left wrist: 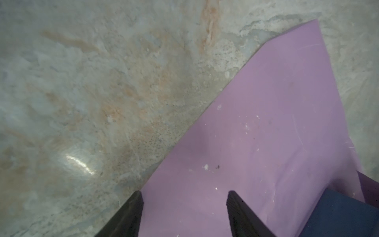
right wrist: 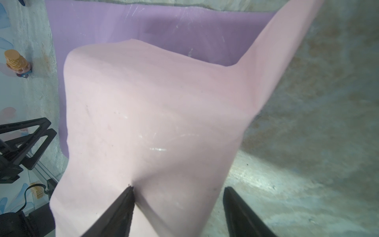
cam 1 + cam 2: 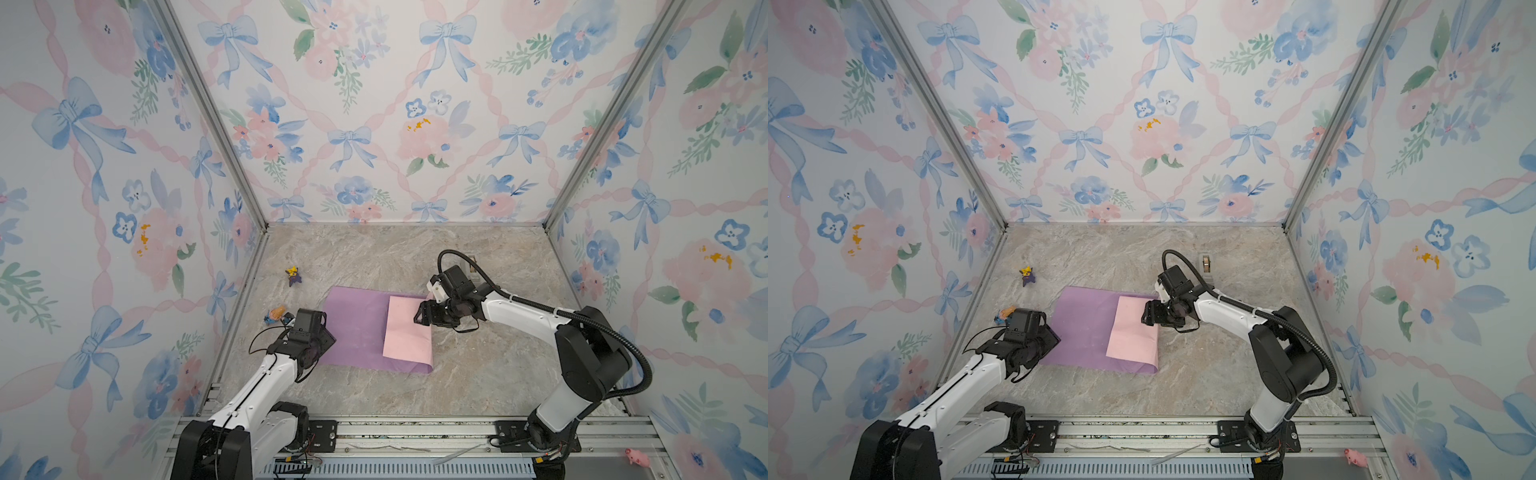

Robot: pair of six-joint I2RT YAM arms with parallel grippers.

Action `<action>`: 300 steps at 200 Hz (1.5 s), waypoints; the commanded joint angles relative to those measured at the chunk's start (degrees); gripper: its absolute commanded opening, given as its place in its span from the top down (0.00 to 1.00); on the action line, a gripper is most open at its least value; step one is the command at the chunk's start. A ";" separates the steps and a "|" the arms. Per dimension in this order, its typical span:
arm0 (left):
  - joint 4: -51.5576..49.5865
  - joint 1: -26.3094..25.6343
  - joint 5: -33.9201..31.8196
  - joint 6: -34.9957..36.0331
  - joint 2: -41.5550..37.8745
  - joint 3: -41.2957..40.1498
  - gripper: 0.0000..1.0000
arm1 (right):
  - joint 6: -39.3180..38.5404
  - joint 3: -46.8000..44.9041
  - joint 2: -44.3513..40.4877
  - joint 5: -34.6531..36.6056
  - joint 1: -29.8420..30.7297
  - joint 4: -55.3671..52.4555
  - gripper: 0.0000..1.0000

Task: Wrap a gift box in wrapping paper
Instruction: Fold the wrapping paper for the gift box.

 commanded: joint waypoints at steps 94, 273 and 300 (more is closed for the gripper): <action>24.79 6.20 24.92 3.56 3.54 -11.62 0.29 | -1.72 -1.41 1.07 1.85 -0.08 -0.92 0.29; 13.60 7.95 24.76 16.02 3.91 -2.67 0.61 | -1.43 -2.01 1.03 0.76 -0.01 -0.94 0.32; 11.42 8.02 23.91 16.56 2.81 -1.91 0.62 | -1.21 -2.11 1.16 0.77 -0.02 -0.85 0.34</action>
